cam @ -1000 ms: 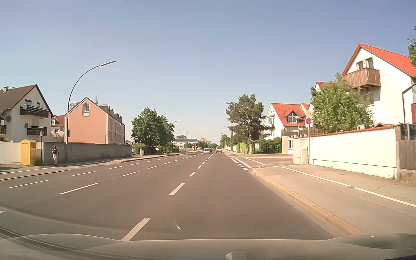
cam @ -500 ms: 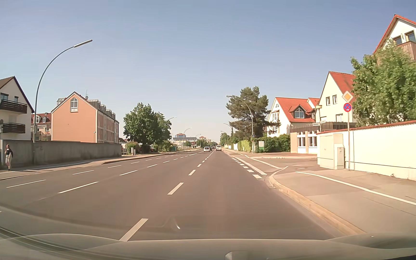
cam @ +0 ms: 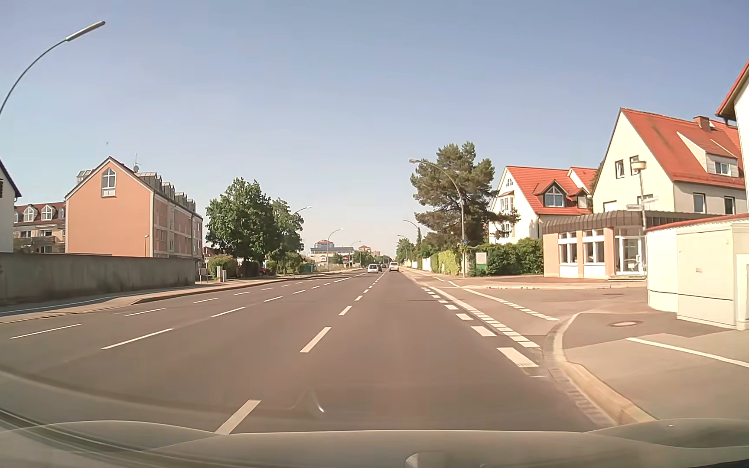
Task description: Follow the waypoints while adhering to traffic rules and regulations
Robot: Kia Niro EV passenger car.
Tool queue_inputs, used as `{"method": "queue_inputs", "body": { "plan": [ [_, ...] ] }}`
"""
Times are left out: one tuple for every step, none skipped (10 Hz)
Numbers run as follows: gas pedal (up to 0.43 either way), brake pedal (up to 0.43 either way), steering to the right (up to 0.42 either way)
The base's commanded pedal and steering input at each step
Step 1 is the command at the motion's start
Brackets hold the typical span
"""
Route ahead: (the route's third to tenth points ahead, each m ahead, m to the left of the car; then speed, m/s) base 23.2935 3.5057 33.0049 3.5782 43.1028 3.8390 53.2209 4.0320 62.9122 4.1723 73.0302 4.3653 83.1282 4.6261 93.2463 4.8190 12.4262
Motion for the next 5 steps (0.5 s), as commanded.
{"method": "queue_inputs", "body": {
  "plan": [
    [0.169,0.0,-0.004],
    [0.157,0.0,-0.004],
    [0.157,0.0,-0.004],
    [0.157,0.0,-0.004],
    [0.157,0.0,-0.005]
  ]
}}
